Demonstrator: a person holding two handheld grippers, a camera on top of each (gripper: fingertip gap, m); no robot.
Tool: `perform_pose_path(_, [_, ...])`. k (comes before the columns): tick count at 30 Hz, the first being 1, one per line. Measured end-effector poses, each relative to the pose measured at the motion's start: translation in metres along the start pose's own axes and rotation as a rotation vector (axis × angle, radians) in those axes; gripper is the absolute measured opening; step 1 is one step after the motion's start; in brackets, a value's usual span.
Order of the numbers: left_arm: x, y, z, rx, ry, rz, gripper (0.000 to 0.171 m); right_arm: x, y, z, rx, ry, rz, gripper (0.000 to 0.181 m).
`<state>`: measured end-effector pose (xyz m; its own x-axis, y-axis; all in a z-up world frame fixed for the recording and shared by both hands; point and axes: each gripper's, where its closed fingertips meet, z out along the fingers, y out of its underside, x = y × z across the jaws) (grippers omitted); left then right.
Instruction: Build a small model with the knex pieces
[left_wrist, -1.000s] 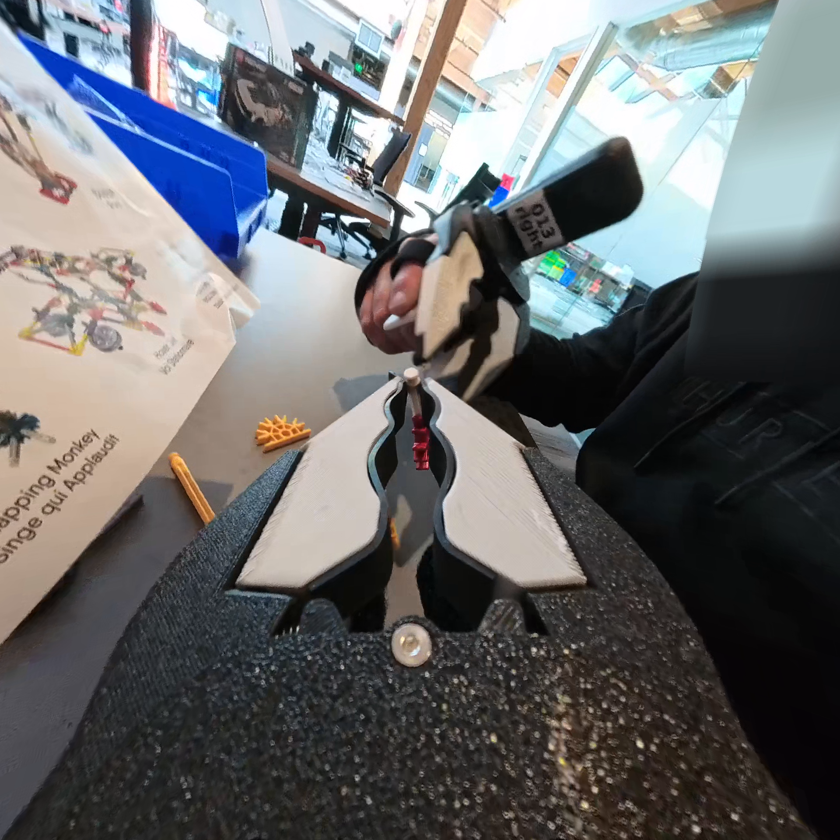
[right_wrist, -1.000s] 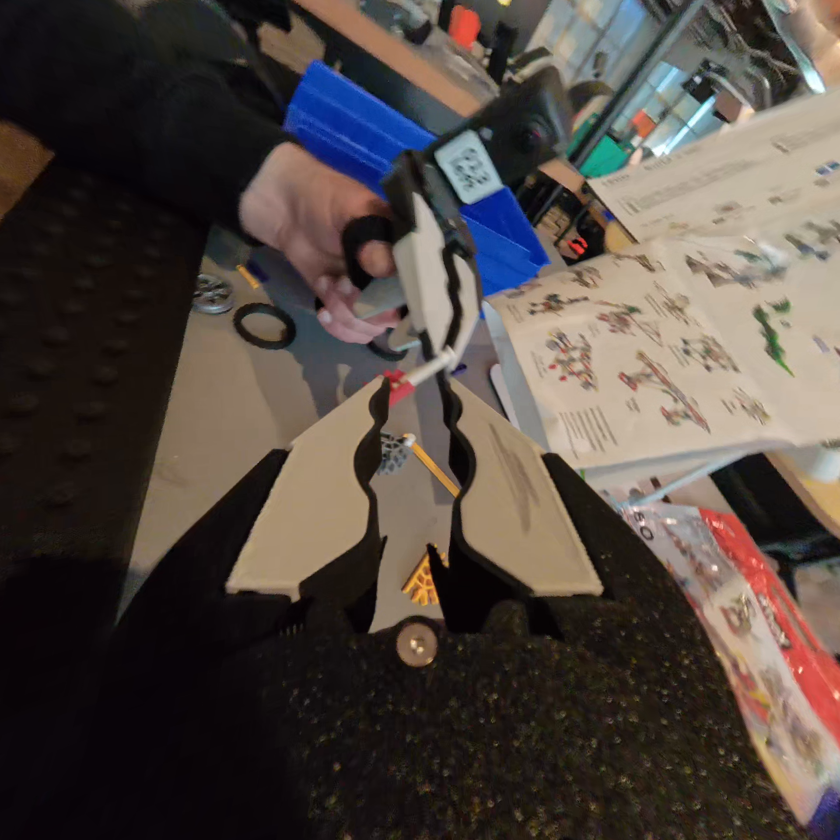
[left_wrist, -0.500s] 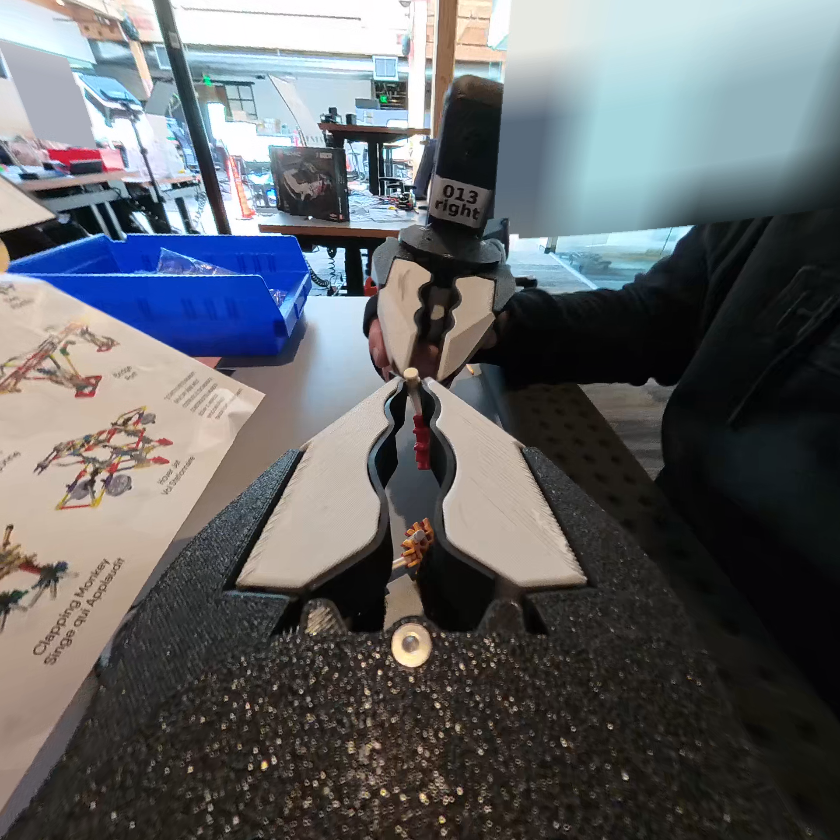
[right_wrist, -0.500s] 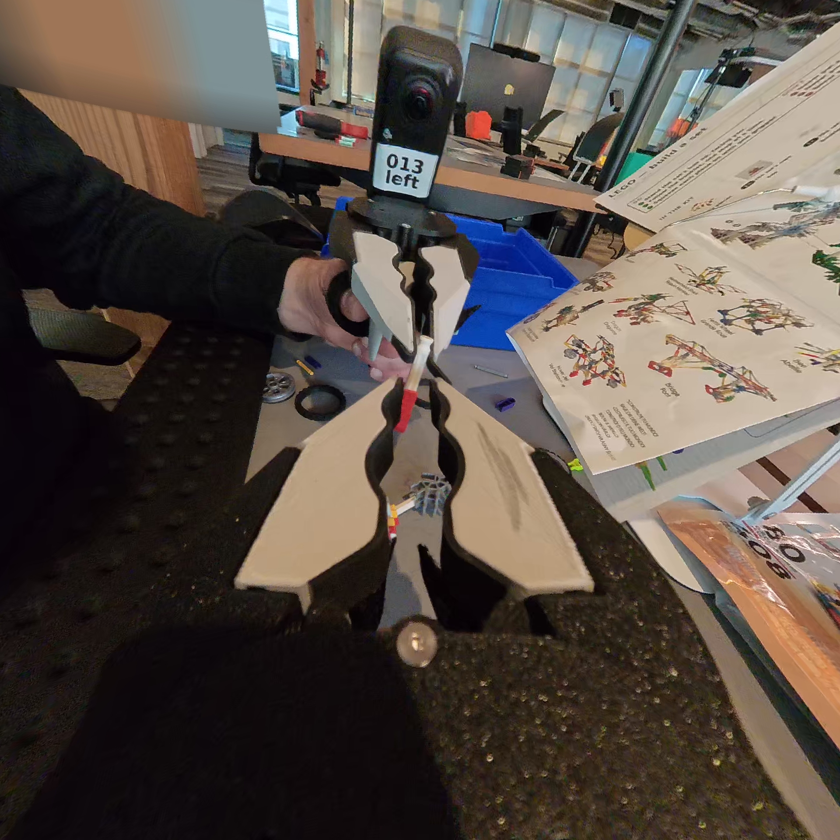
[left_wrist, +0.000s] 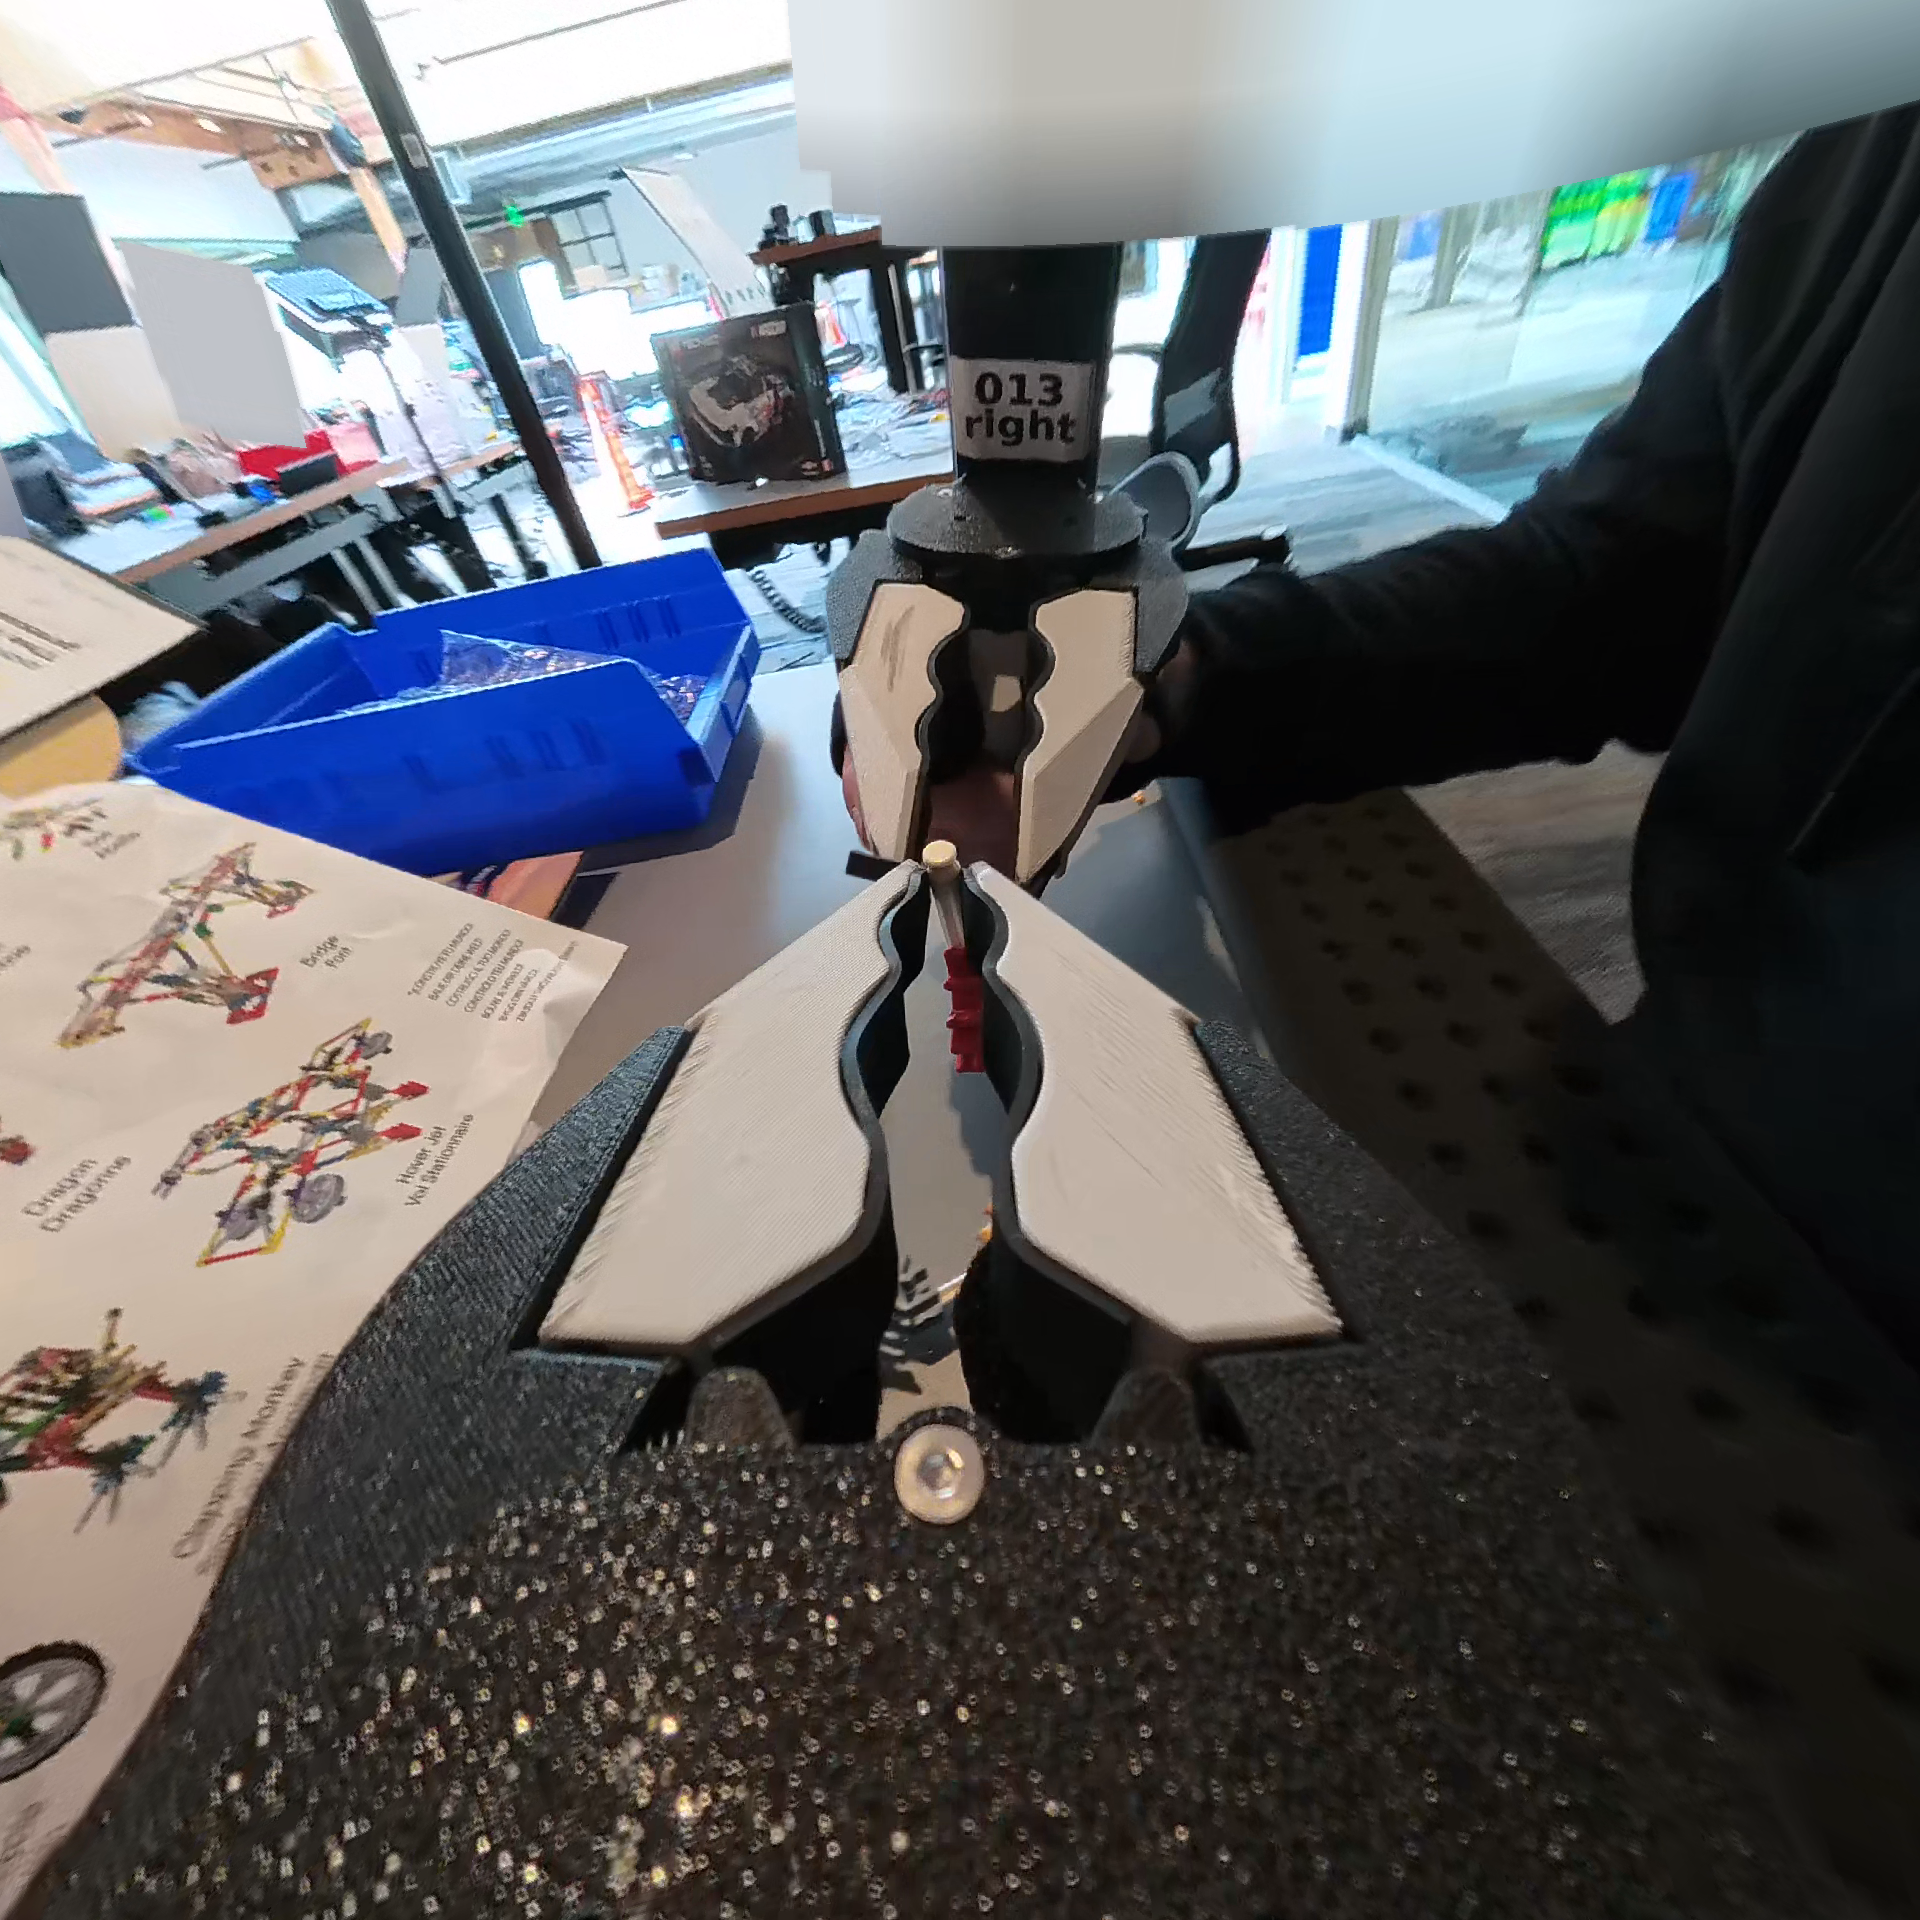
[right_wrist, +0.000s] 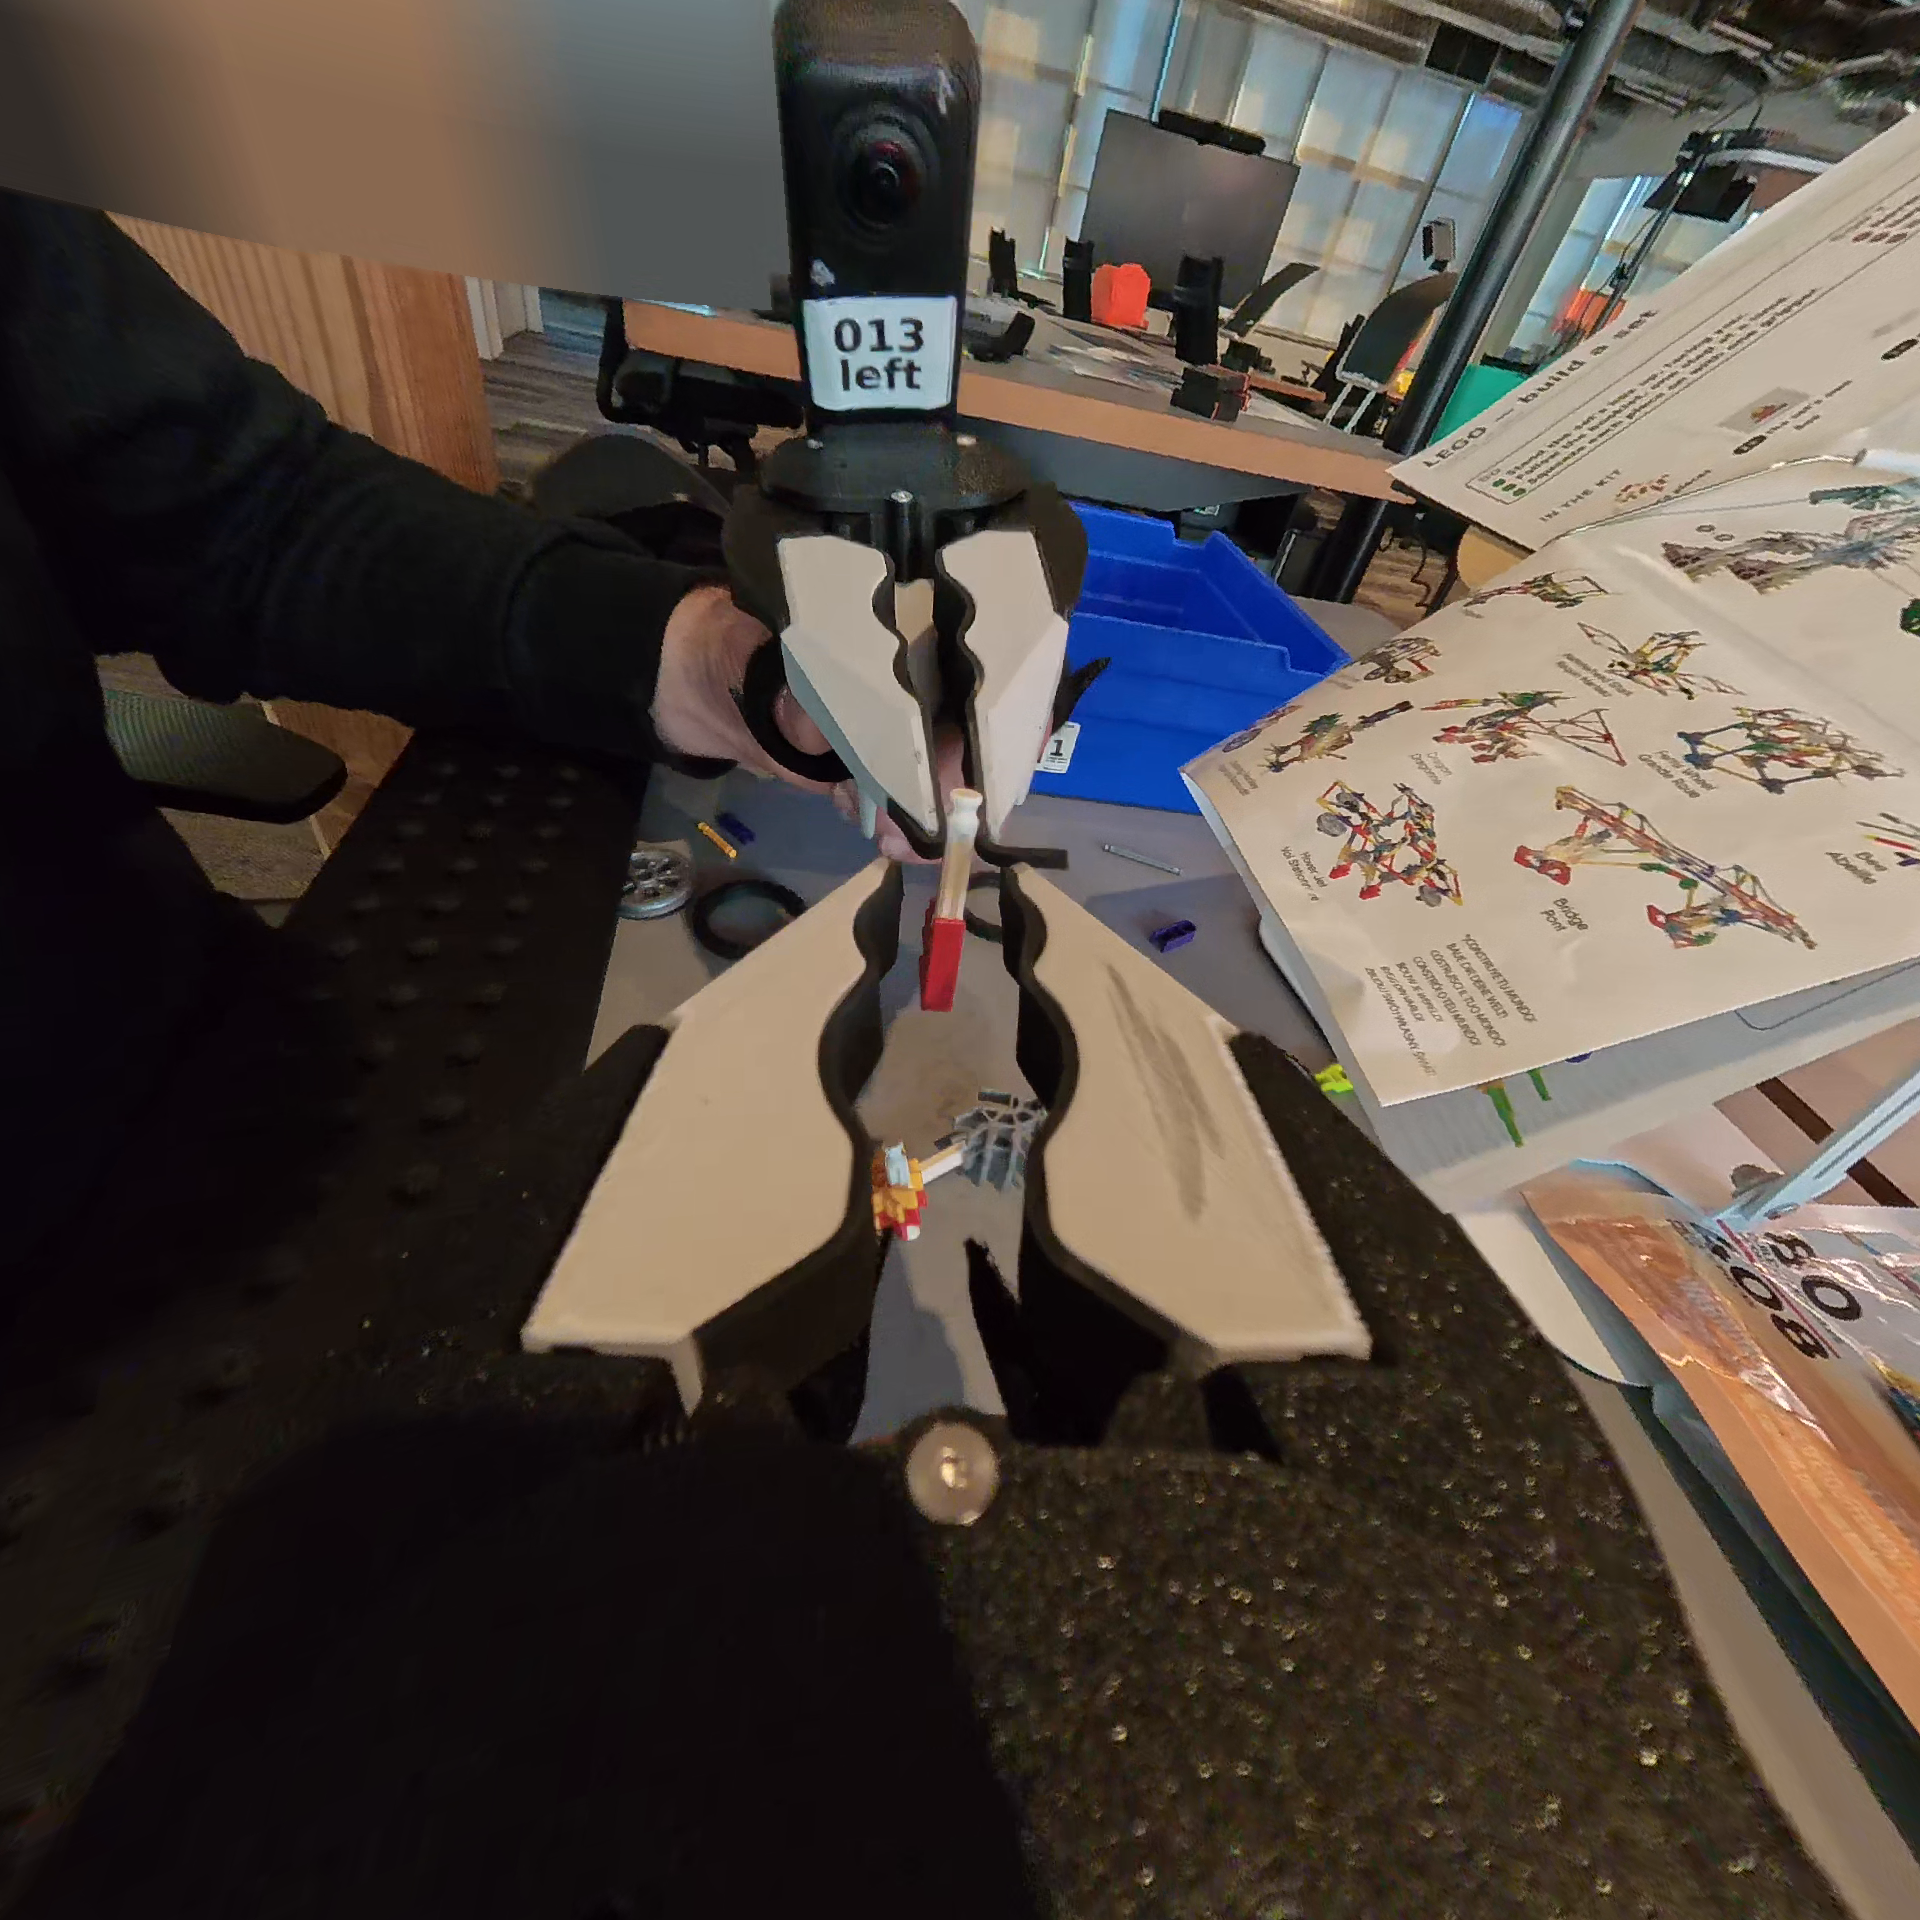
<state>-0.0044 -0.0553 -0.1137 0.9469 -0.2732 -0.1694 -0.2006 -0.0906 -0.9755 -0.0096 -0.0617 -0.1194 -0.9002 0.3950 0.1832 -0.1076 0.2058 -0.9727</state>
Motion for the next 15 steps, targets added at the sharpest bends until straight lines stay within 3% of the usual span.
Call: perform_pose_path(15, [0.0031,-0.0009,0.0013,-0.05,-0.053,0.123,0.004,-0.0078,-0.0047,-0.0062,0.018,-0.053,0.001,0.018])
